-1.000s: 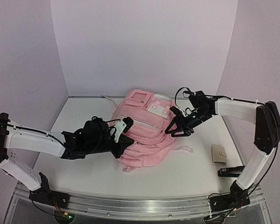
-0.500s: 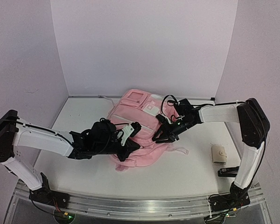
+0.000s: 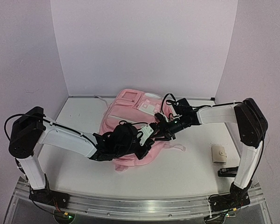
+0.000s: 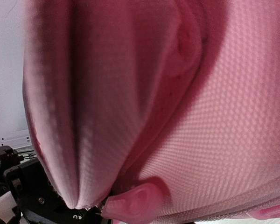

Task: Pack the student bag
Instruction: Zip the student bag at the center of the board.

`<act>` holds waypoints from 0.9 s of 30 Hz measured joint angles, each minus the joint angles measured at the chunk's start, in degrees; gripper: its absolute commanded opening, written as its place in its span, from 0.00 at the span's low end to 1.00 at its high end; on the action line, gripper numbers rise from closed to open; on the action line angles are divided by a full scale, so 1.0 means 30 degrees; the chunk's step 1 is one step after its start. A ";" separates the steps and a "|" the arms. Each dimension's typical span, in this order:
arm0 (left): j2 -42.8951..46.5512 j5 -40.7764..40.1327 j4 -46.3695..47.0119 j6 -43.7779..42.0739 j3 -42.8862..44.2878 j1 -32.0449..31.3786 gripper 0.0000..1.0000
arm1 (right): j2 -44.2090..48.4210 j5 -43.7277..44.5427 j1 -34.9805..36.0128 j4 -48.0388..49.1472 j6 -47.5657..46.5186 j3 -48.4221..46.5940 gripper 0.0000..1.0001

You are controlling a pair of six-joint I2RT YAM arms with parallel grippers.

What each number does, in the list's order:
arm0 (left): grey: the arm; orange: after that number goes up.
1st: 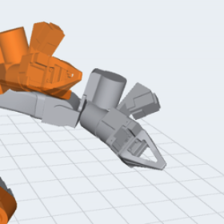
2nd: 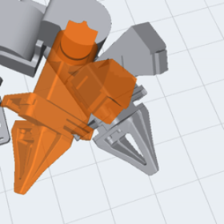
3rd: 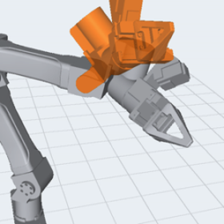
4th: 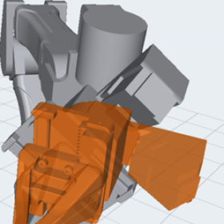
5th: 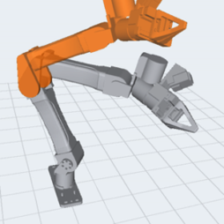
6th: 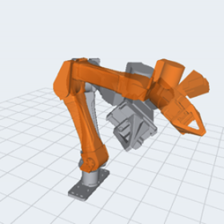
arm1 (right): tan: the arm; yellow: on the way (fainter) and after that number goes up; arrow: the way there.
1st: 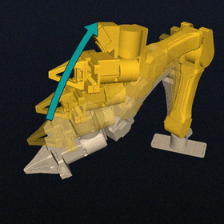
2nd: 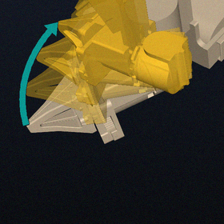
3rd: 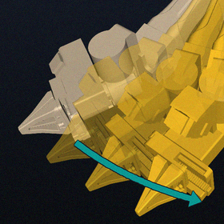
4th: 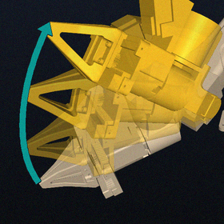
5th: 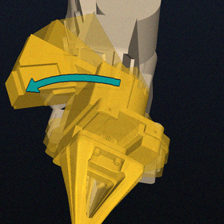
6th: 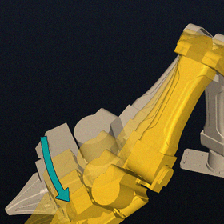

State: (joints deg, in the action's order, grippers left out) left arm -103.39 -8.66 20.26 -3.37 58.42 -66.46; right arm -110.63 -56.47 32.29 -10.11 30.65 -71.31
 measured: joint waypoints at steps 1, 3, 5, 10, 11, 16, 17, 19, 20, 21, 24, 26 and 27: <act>-0.0091 0.0323 -0.0184 -0.0144 0.0196 -0.0040 0.26 | 0.0000 -0.0054 -0.0013 0.0130 0.0087 0.0016 0.47; -0.0113 0.1254 -0.0454 -0.0068 0.0376 -0.0369 0.33 | 0.0017 -0.0273 -0.0053 0.0684 0.0220 0.0035 0.53; 0.0025 0.2330 -0.0880 0.0012 0.0404 -0.0846 0.40 | 0.0088 -0.0449 -0.0149 0.1077 0.0228 0.0121 0.57; 0.1629 0.3696 -0.2360 0.0255 -0.0269 -0.1388 0.51 | 0.1002 -0.0127 -0.0941 0.0118 -0.1378 0.0423 0.59; 0.2275 0.3682 -0.2539 0.0346 -0.0590 -0.1345 0.53 | 0.1258 0.0074 -0.1085 -0.0223 -0.1893 0.0431 0.59; 0.6036 0.2914 -0.2797 0.1612 -0.2170 -0.0332 0.60 | 0.2420 0.1020 -0.1296 -0.1702 -0.4331 0.0525 0.57; 0.6750 0.2672 -0.2806 0.2088 -0.2448 0.0126 0.61 | 0.2525 0.1208 -0.1213 -0.1951 -0.4753 0.0525 0.57; 0.7779 0.2038 -0.3101 0.3022 -0.2670 0.1175 0.62 | 0.2586 0.1758 -0.0931 -0.2500 -0.5581 0.0525 0.57; 0.8103 0.1582 -0.3354 0.3451 -0.2656 0.1653 0.63 | 0.2586 0.2102 -0.0734 -0.2725 -0.5911 0.0525 0.57; 0.8335 0.0881 -0.3688 0.3915 -0.2621 0.2112 0.64 | 0.2586 0.2585 -0.0430 -0.3023 -0.6303 0.0525 0.57; 0.8403 -0.0726 -0.4770 0.4987 -0.2496 0.2715 0.64 | 0.2641 0.3988 0.0622 -0.3682 -0.7281 0.0525 0.56; 0.8281 -0.1312 -0.5356 0.5406 -0.2481 0.2729 0.64 | 0.2744 0.5094 0.1429 -0.4006 -0.8049 0.0525 0.53; 0.8194 -0.1508 -0.5550 0.5612 -0.2474 0.2712 0.64 | 0.2811 0.5589 0.1746 -0.4118 -0.8356 0.0525 0.52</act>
State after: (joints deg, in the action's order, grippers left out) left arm -78.81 -13.18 3.62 13.46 51.00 -58.33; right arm -102.20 -39.71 37.53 -22.46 5.59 -69.73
